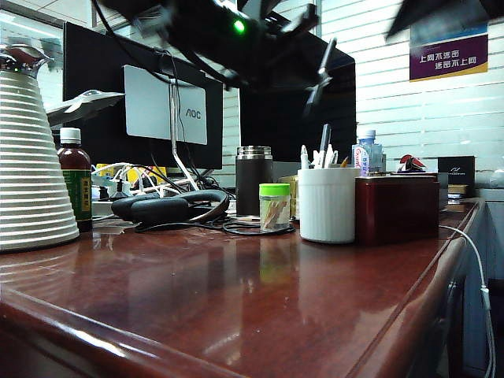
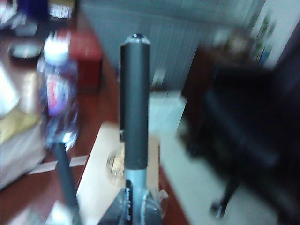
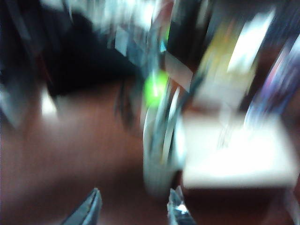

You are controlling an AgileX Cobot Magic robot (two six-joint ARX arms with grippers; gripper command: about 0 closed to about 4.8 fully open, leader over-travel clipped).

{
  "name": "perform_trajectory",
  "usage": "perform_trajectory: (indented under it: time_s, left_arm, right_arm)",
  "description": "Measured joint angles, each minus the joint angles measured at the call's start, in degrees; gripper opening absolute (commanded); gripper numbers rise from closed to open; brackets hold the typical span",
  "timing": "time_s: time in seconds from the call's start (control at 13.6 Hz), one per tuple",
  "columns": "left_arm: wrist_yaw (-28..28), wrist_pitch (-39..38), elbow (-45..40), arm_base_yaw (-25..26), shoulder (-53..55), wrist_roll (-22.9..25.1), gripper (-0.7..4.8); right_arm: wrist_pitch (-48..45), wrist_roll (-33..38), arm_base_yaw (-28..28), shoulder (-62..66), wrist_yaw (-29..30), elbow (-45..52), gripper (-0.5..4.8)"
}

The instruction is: Pick up all the pens on the desk and put them into the pen holder one by one.

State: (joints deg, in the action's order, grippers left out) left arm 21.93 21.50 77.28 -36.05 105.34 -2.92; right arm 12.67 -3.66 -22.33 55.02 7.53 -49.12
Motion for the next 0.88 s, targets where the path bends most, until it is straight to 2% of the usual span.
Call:
perform_trajectory:
  time_s: [0.15,0.29,0.59,0.88]
  left_arm:
    - [0.0,6.69,0.04,0.0,3.8,-4.9,-0.06]
    - [0.0,11.04,-0.04,0.0,8.94,-8.22,-0.06]
    - [0.26,22.64,-0.09,0.33,15.41,-9.6,-0.06]
    - [0.85,25.4,0.0,2.78,16.28,-10.67,-0.06]
  right_arm:
    - [-6.67,0.24,-0.02,0.0,-1.55,0.0,1.88]
    - [-9.14,0.26,-0.04,0.0,-6.56,-0.02,1.88]
    - [-7.28,0.28,-0.04,0.0,-7.82,0.02,1.88]
    - [-5.46,0.28,-0.04,1.86,-7.85,0.26,1.88]
